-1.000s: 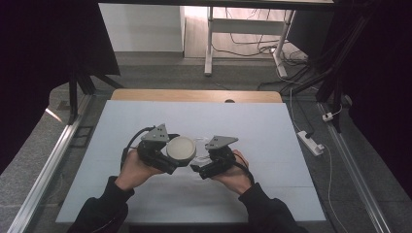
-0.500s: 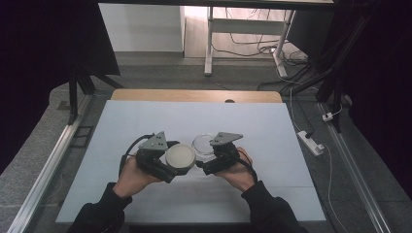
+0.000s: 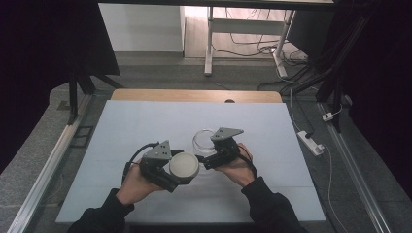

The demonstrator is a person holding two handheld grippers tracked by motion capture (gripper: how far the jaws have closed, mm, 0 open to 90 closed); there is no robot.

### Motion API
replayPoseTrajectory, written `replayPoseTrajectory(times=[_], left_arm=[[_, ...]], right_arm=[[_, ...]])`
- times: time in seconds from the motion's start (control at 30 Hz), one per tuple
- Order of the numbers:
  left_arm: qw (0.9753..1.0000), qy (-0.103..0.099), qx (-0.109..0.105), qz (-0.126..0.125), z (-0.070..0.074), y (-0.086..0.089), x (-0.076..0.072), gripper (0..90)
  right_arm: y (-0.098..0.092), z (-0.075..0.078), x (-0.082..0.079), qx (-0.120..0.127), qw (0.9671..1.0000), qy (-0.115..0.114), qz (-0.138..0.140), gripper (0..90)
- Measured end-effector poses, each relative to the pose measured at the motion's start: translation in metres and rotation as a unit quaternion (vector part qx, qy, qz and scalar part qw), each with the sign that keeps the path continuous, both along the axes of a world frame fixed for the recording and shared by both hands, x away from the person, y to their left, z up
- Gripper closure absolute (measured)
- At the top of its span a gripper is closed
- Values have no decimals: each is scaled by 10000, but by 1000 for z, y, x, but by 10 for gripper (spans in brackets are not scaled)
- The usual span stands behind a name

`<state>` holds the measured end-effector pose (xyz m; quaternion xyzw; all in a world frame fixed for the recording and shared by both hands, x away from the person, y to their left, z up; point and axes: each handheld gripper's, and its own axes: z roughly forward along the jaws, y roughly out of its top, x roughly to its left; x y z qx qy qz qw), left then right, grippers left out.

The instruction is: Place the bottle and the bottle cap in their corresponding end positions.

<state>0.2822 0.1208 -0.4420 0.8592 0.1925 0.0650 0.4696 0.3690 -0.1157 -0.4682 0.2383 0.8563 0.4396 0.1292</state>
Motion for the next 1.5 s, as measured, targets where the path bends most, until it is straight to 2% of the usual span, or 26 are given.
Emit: replayPoseTrajectory(times=[0.33, 0.7, 1.0, 1.5], left_arm=[[9999, 11, 92, -118, -13, -10, -1, 82], [9997, 15, 145, -217, -30, -20, 1, 82], [9994, 34, 167, -317, -46, -29, 8, 82], [9995, 58, 297, -92, -69, -36, 27, 81]], right_arm=[[2, 2, 13, 71, 9999, 2, -92, 66], [6, 0, 26, 15, 9998, -35, -191, 66], [9, -7, 44, -50, 9994, -22, -330, 66], [34, -18, 71, -133, 9992, 20, -370, 66]])
